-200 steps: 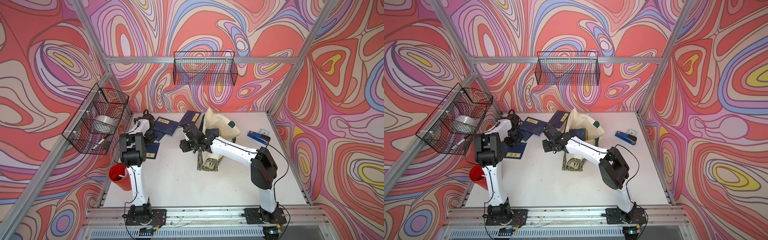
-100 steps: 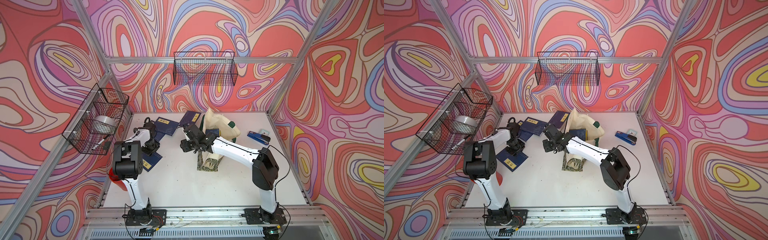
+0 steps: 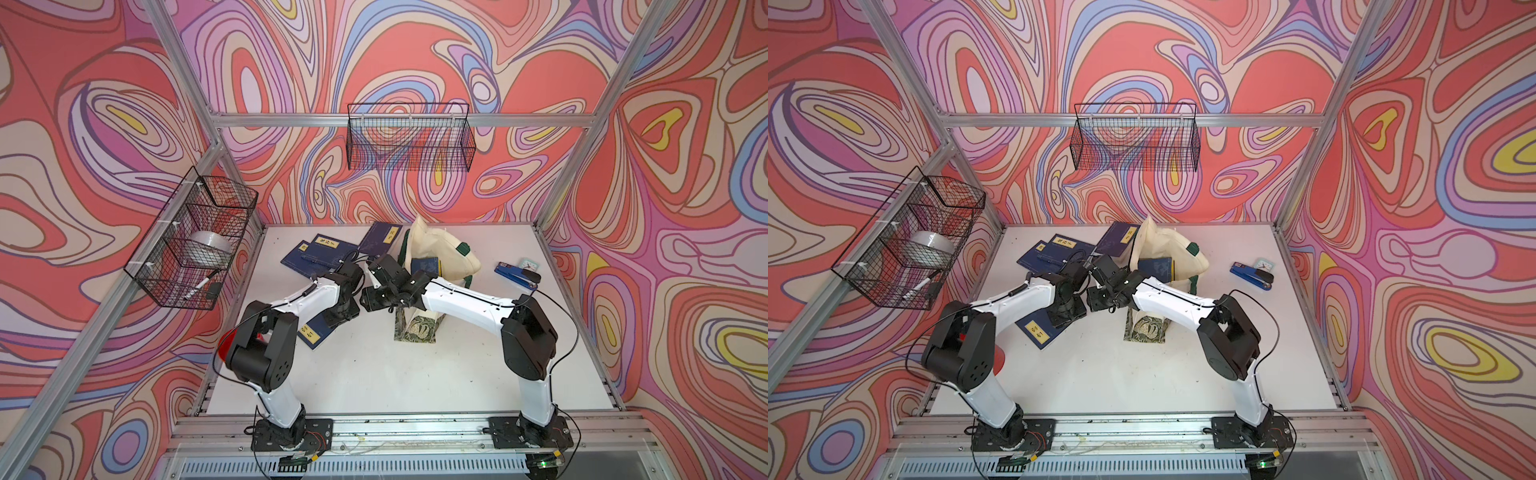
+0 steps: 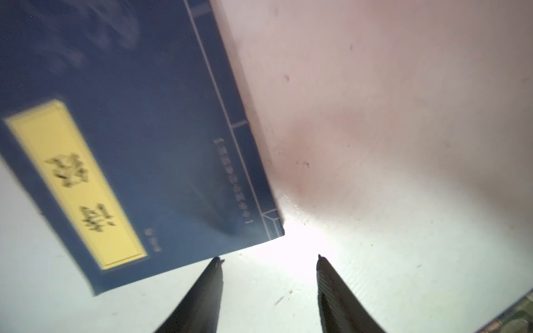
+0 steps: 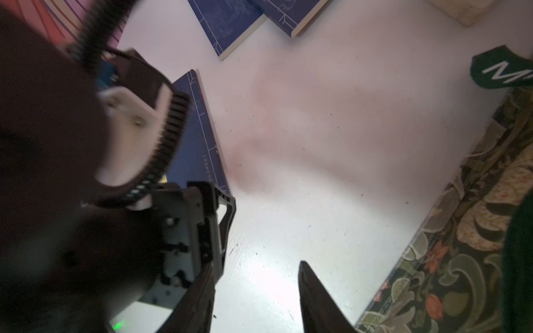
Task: Put the books into the canvas bag
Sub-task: Move the book to the center of the board.
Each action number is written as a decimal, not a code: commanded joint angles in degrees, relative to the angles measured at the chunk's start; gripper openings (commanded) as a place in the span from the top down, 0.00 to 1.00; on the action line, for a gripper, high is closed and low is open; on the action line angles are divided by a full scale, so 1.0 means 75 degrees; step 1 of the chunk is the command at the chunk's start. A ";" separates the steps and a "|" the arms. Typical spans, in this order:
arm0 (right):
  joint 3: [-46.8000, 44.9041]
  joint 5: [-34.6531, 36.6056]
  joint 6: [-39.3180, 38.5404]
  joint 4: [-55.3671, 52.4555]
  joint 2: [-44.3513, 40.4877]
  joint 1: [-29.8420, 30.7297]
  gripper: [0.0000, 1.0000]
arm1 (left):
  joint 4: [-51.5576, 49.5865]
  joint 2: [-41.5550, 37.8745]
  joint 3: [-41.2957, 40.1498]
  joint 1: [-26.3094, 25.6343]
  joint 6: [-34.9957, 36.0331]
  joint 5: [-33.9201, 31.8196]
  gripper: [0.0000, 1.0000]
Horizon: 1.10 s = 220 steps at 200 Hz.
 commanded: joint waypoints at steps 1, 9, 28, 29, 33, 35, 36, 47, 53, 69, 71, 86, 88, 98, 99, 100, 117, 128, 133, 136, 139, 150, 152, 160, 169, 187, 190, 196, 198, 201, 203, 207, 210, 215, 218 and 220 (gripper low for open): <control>0.0175 -0.0292 0.0186 0.0281 0.0437 0.0016 0.52 | -0.0626 -0.0837 0.0054 0.0771 0.0383 -0.0559 0.32; 0.0352 -0.0339 0.0187 0.0234 0.0603 0.0014 0.52 | -0.0444 -0.1047 -0.0240 0.1172 0.0423 -0.0173 0.30; 0.0823 -0.0490 0.0184 0.0220 0.1078 0.0018 0.51 | 0.0146 -0.1519 -0.0993 0.1867 0.0598 0.0427 0.24; 0.0851 -0.0492 0.0185 0.0219 0.1110 0.0013 0.51 | 0.0170 -0.1540 -0.1027 0.1894 0.0609 0.0453 0.24; 0.0949 -0.0528 0.0173 0.0219 0.1218 0.0008 0.51 | 0.0273 -0.1612 -0.1155 0.1999 0.0613 0.0558 0.23; 0.1002 -0.0556 0.0165 0.0224 0.1270 0.0008 0.51 | 0.0327 -0.1649 -0.1231 0.2049 0.0618 0.0607 0.23; 0.1023 -0.0560 0.0164 0.0221 0.1294 0.0013 0.51 | 0.0366 -0.1669 -0.1263 0.2072 0.0613 0.0648 0.23; 0.1313 -0.0682 0.0112 0.0205 0.1598 0.0029 0.51 | 0.0658 -0.1823 -0.1616 0.2364 0.0587 0.0965 0.23; 0.1478 -0.0747 0.0073 0.0191 0.1793 0.0043 0.51 | 0.0814 -0.1889 -0.1804 0.2490 0.0563 0.1108 0.23; 0.1863 -0.0855 -0.0051 0.0121 0.2219 0.0106 0.51 | 0.1065 -0.1914 -0.2128 0.2723 0.0525 0.1315 0.23; 0.1922 -0.0872 -0.0058 0.0115 0.2267 0.0117 0.51 | 0.1090 -0.1906 -0.2160 0.2742 0.0526 0.1329 0.23; 0.2285 -0.1011 -0.0148 0.0012 0.2637 0.0180 0.51 | 0.1388 -0.1854 -0.2426 0.2785 0.0599 0.1497 0.23; 0.2335 -0.1031 -0.0159 0.0009 0.2682 0.0182 0.51 | 0.1426 -0.1844 -0.2454 0.2787 0.0597 0.1516 0.23; 0.2524 -0.1126 -0.0178 -0.0003 0.2903 0.0224 0.51 | 0.1625 -0.1808 -0.2612 0.2799 0.0574 0.1593 0.24; 0.2551 -0.1138 -0.0172 -0.0010 0.2919 0.0227 0.51 | 0.1647 -0.1807 -0.2627 0.2799 0.0574 0.1604 0.24; 0.2570 -0.1150 -0.0169 -0.0007 0.2945 0.0223 0.51 | 0.1682 -0.1801 -0.2647 0.2799 0.0574 0.1604 0.24; 0.2863 -0.1379 -0.0103 -0.0030 0.3283 0.0227 0.51 | 0.2071 -0.1791 -0.2911 0.2799 0.0544 0.1682 0.26; 0.3049 -0.1491 -0.0047 -0.0054 0.3483 0.0230 0.51 | 0.2383 -0.1812 -0.3080 0.2799 0.0570 0.1749 0.29; 0.3118 -0.1555 -0.0011 -0.0062 0.3561 0.0230 0.51 | 0.2520 -0.1829 -0.3157 0.2799 0.0592 0.1789 0.30; 0.3163 -0.1587 0.0006 -0.0058 0.3622 0.0221 0.51 | 0.2565 -0.1838 -0.3203 0.2799 0.0596 0.1801 0.32; 0.3193 -0.1629 0.0018 -0.0062 0.3670 0.0229 0.51 | 0.2627 -0.1847 -0.3239 0.2799 0.0597 0.1812 0.32; 0.3322 -0.1830 0.0069 -0.0052 0.3831 0.0228 0.51 | 0.2838 -0.1853 -0.3357 0.2807 0.0653 0.1880 0.36; 0.3336 -0.1892 0.0092 -0.0051 0.3866 0.0221 0.51 | 0.2873 -0.1853 -0.3381 0.2801 0.0670 0.1899 0.37; 0.3371 -0.2110 0.0164 -0.0043 0.3998 0.0222 0.51 | 0.2962 -0.1824 -0.3427 0.2799 0.0713 0.1967 0.38; 0.3371 -0.2289 0.0241 -0.0059 0.4084 0.0230 0.51 | 0.3056 -0.1796 -0.3454 0.2805 0.0802 0.2069 0.40; 0.2925 -0.2552 0.0457 0.0136 0.3924 0.0230 0.53 | 0.3223 -0.1794 -0.3539 0.2799 0.1030 0.2387 0.44; 0.2789 -0.2564 0.0496 0.0217 0.3855 0.0224 0.54 | 0.3255 -0.1804 -0.3556 0.2799 0.1060 0.2453 0.45; 0.2483 -0.2580 0.0595 0.0385 0.3671 0.0230 0.56 | 0.3324 -0.1843 -0.3612 0.2799 0.1096 0.2589 0.45; 0.2388 -0.2580 0.0637 0.0457 0.3603 0.0230 0.58 | 0.3340 -0.1859 -0.3629 0.2799 0.1105 0.2638 0.46; 0.2220 -0.2581 0.0684 0.0553 0.3488 0.0230 0.59 | 0.3386 -0.1889 -0.3665 0.2799 0.1120 0.2700 0.46; 0.2108 -0.2581 0.0715 0.0619 0.3411 0.0230 0.60 | 0.3411 -0.1903 -0.3689 0.2799 0.1129 0.2748 0.47; 0.1912 -0.2592 0.0784 0.0749 0.3260 0.0223 0.62 | 0.3467 -0.1949 -0.3750 0.2799 0.1144 0.2822 0.47; 0.1767 -0.2611 0.0821 0.0846 0.3152 0.0219 0.63 | 0.3502 -0.1992 -0.3799 0.2789 0.1147 0.2884 0.47; 0.1530 -0.2627 0.0902 0.0989 0.2984 0.0218 0.65 | 0.3563 -0.2063 -0.3885 0.2781 0.1137 0.2966 0.48; 0.1409 -0.2636 0.0940 0.1050 0.2867 0.0212 0.66 | 0.3597 -0.2099 -0.3932 0.2779 0.1136 0.3013 0.48; 0.1325 -0.2647 0.0969 0.1086 0.2798 0.0217 0.66 | 0.3625 -0.2128 -0.3967 0.2774 0.1136 0.3049 0.48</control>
